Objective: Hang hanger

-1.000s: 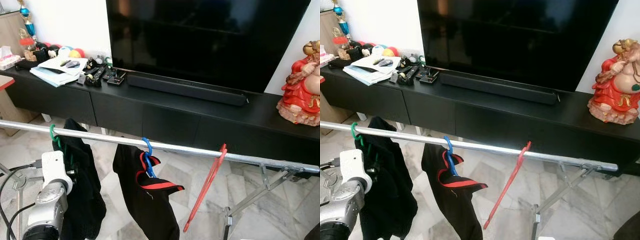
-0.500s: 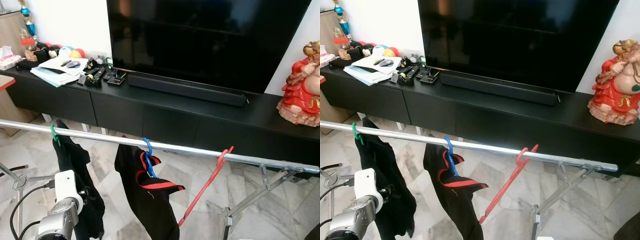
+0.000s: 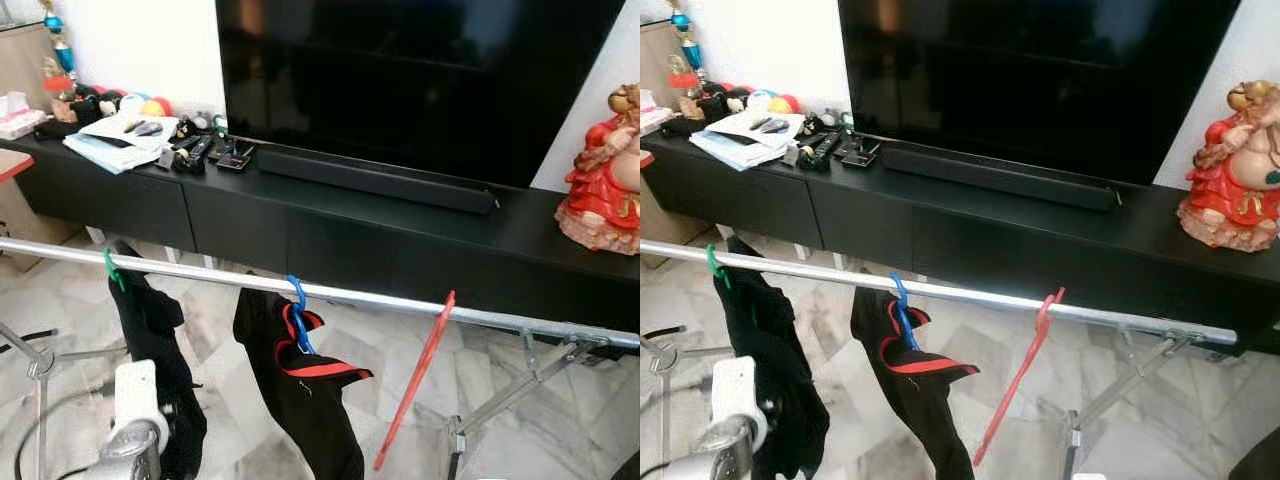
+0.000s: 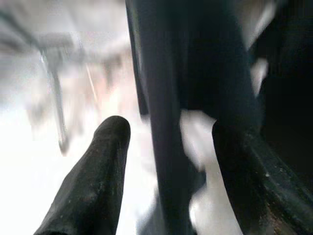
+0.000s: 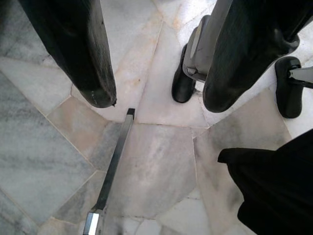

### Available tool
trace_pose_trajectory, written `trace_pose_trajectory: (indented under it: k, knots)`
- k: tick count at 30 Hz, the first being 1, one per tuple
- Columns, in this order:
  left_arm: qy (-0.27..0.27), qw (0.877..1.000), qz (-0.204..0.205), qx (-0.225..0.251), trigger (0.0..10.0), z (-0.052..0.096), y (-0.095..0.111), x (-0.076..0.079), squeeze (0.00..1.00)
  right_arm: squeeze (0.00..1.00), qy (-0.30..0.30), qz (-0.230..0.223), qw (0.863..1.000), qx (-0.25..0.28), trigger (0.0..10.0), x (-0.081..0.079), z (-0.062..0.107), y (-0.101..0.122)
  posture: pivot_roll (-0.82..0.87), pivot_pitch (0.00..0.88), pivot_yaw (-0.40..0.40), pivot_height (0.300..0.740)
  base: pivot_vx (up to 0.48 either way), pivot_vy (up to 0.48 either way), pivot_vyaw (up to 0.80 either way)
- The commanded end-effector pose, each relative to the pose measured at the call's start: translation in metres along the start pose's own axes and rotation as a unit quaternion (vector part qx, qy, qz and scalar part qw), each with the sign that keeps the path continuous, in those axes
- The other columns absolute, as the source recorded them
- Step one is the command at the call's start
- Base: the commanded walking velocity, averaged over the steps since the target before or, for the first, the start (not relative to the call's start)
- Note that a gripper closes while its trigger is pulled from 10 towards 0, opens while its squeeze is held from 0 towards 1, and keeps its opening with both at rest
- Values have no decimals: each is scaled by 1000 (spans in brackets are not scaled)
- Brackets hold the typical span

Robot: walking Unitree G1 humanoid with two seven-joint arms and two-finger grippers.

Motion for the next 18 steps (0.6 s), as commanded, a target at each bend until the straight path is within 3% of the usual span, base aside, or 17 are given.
trace_pose_trajectory:
  k: [1, 2, 6, 9, 11, 18]
  knots:
    - [8, 999, -23, 28, 10000, 4, 12, -2, 0, 0, -5, 3, 1000, 1, 10000, 4, 1, 1, 106, 0, -65, 740, 0, 0, 0]
    - [14, 998, -44, 46, 10000, 9, 20, -5, 0, 0, -5, 2, 1000, 1, 10000, 4, 1, 1, 107, 0, -64, 740, 0, 0, 0]
    - [18, 996, -61, 67, 10000, 16, 27, -7, 0, 0, -4, 2, 1000, 1, 10000, 4, 1, 1, 110, 0, -62, 740, 0, 0, 0]
    - [16, 988, -88, 124, 10000, 28, 43, -6, 0, 0, -3, 2, 1000, 1, 10000, 4, 1, 1, 116, 0, -62, 740, 0, 0, 0]
    - [-4, 980, -78, 183, 10000, 37, 61, 1, 0, 0, -3, 2, 1000, 1, 10000, 4, 1, 1, 122, 0, -66, 740, 0, 0, 0]
    - [-42, 973, -83, 210, 10000, 31, 76, 18, 0, 0, -3, 3, 1000, 3, 10000, 4, 1, 2, 112, 0, -68, 740, 0, 0, 0]
Point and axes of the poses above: a point about 5 cm out from each wrist's last joint towards the gripper, its own z axis pointing back from the gripper into the wrist, its own y axis along the axis of the wrist's last joint, x = y × z, the point moved 4 cm from there along -z, pointing out of the wrist towards the gripper, and after that the axes turned 2 degrees about -z, right-handed, at the moved point
